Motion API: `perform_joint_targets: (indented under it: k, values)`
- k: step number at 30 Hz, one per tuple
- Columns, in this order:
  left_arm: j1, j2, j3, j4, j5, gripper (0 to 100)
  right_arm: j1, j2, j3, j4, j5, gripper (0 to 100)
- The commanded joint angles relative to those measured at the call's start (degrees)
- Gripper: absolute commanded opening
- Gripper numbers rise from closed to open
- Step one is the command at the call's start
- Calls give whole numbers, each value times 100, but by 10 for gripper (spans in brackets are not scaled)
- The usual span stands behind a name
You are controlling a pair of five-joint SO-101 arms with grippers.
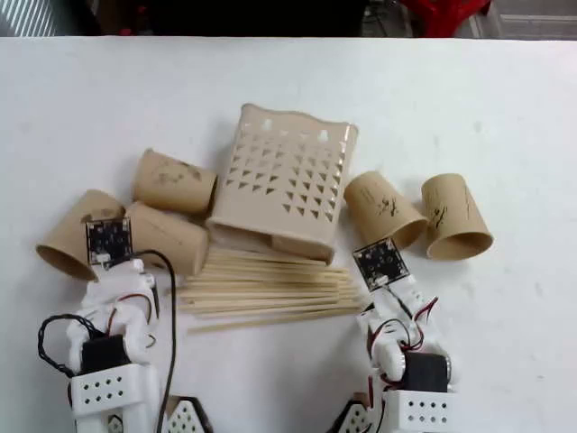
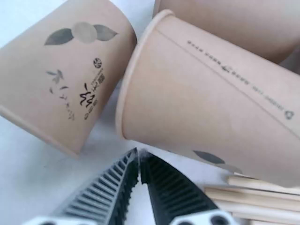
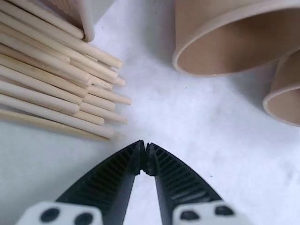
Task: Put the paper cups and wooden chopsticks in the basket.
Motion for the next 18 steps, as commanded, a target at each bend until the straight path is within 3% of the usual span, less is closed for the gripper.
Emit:
perform_joint_targets:
  k: [1, 18]
  values:
    - [-4, -48, -26, 35, 0, 35, 40, -22, 44, 22, 62, 18]
    - [-4, -48, -26, 35, 0, 35, 40, -22, 44, 22, 62, 18]
